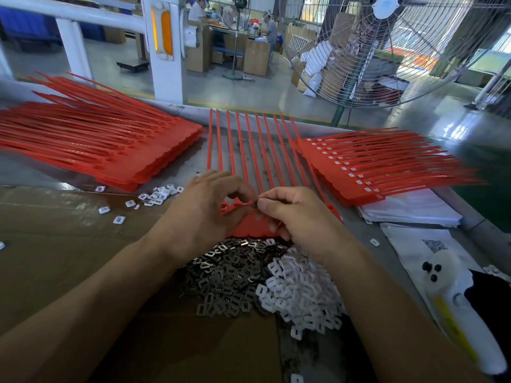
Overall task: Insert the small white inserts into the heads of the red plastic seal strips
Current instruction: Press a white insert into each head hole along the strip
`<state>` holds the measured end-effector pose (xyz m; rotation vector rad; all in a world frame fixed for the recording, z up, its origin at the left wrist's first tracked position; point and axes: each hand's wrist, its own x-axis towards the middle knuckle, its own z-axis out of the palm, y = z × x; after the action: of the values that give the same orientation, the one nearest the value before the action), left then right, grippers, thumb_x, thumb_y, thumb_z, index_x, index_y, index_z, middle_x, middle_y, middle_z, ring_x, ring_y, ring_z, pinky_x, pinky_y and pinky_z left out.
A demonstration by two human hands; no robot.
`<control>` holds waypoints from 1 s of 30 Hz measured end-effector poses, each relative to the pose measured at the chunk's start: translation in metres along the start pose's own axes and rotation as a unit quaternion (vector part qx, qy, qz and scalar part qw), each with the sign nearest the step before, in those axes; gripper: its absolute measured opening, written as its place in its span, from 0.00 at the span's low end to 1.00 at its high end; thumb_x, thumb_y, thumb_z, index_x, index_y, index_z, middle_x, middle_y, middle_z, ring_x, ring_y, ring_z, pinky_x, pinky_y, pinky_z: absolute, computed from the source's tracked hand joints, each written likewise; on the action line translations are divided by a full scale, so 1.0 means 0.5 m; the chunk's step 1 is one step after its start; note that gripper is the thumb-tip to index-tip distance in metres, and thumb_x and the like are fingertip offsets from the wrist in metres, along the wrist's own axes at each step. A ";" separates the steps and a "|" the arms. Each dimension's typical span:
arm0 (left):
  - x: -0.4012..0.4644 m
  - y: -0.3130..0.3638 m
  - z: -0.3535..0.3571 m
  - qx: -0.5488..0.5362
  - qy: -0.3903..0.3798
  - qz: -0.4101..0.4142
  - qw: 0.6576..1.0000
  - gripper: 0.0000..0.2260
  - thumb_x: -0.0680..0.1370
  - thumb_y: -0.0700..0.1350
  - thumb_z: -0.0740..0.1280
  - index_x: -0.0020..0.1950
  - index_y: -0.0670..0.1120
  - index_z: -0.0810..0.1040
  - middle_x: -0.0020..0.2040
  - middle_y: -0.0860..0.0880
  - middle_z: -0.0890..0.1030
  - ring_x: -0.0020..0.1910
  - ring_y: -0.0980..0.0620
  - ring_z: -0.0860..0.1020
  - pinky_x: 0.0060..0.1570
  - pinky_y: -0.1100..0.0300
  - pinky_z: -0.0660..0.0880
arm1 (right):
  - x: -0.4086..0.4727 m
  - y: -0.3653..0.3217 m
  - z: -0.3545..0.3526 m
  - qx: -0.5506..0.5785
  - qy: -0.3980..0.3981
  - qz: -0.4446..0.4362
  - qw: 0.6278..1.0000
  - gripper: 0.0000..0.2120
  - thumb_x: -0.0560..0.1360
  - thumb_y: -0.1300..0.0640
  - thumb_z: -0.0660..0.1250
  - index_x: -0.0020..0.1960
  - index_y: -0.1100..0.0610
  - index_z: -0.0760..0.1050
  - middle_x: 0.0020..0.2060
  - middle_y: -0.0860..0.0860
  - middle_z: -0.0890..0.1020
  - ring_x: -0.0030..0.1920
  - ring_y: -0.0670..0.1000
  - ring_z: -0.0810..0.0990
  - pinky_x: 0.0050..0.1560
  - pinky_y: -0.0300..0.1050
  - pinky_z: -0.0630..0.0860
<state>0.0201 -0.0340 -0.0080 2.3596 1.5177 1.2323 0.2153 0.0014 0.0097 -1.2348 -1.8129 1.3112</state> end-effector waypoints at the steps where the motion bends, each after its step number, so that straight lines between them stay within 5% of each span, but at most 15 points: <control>1: 0.000 0.000 0.000 0.003 0.002 0.002 1.000 0.05 0.74 0.49 0.73 0.49 0.56 0.81 0.45 0.61 0.80 0.48 0.61 0.75 0.52 0.69 0.66 | 0.000 0.000 -0.001 0.003 -0.006 0.001 1.000 0.08 0.82 0.54 0.67 0.48 0.51 0.84 0.38 0.47 0.85 0.29 0.41 0.75 0.29 0.34 0.69; 21: -0.002 0.011 -0.004 -0.062 0.043 -0.058 0.996 0.03 0.78 0.51 0.69 0.45 0.54 0.79 0.40 0.59 0.80 0.46 0.55 0.79 0.46 0.71 0.69 | 0.008 0.011 0.001 0.008 0.027 -0.123 0.992 0.03 0.78 0.52 0.71 0.48 0.46 0.84 0.38 0.44 0.85 0.38 0.42 0.81 0.39 0.37 0.77; 27: 0.000 0.002 -0.007 0.014 0.034 -0.086 0.996 0.03 0.79 0.43 0.69 0.49 0.50 0.82 0.45 0.57 0.82 0.47 0.57 0.77 0.48 0.67 0.70 | 0.025 0.022 -0.044 -0.037 0.177 -0.096 0.979 0.07 0.81 0.53 0.66 0.46 0.46 0.81 0.42 0.45 0.87 0.38 0.41 0.83 0.44 0.46 0.77; 30: -0.001 -0.005 -0.009 0.067 0.028 -0.098 0.993 0.03 0.77 0.43 0.70 0.50 0.50 0.83 0.46 0.56 0.81 0.50 0.52 0.78 0.53 0.54 0.73 | 0.031 0.036 -0.058 -0.105 0.199 -0.076 0.971 0.08 0.83 0.54 0.64 0.46 0.45 0.78 0.41 0.43 0.86 0.37 0.41 0.83 0.42 0.44 0.76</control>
<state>0.0153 -0.0345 -0.0065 2.2025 1.8540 1.1958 0.2397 0.0287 0.0018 -1.3270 -1.7386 0.7374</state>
